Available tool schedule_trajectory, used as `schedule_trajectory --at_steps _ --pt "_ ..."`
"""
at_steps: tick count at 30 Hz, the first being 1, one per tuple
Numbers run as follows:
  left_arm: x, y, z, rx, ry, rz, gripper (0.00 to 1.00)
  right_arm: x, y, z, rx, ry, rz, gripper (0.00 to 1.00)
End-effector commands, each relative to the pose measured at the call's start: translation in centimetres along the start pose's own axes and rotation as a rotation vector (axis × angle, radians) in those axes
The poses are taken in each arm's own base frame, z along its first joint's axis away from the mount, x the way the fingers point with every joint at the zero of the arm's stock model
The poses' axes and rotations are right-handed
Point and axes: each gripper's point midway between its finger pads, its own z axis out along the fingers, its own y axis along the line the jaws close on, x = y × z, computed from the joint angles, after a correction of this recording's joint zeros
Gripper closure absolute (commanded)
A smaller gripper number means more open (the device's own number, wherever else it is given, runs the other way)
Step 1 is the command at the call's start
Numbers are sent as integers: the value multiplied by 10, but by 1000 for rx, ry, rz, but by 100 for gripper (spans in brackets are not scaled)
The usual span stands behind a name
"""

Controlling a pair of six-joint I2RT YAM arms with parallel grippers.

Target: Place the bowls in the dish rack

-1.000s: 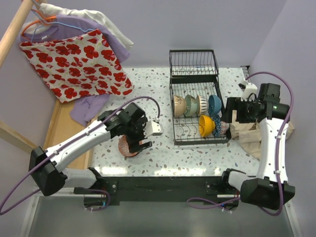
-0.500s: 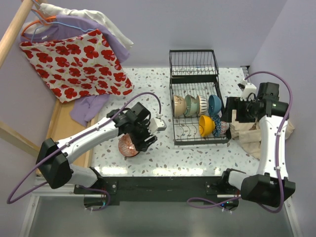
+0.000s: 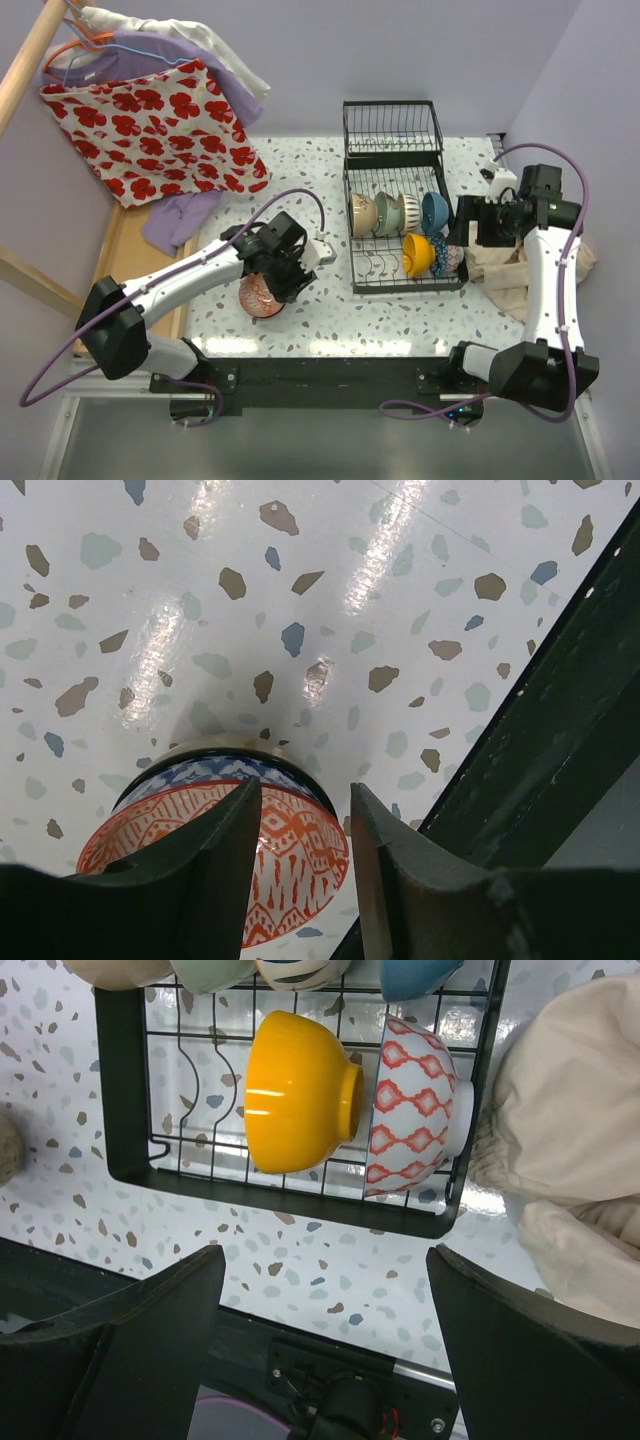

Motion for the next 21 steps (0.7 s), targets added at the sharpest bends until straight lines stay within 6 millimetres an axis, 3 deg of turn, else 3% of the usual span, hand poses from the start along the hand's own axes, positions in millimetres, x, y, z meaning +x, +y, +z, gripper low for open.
schedule_trajectory --at_steps 1,5,11,21 --pt "-5 10 3 -61 -19 -21 56 -12 2 -3 -9 -32 -6 14" --pt "-5 16 -2 -108 -29 -13 57 -12 1 -1 -14 -27 -4 14" --pt "-16 2 -34 -100 -102 87 39 -10 0 4 -21 -14 -5 14" --pt "8 5 -22 -124 -14 154 26 -25 -2 8 -46 24 -19 14"
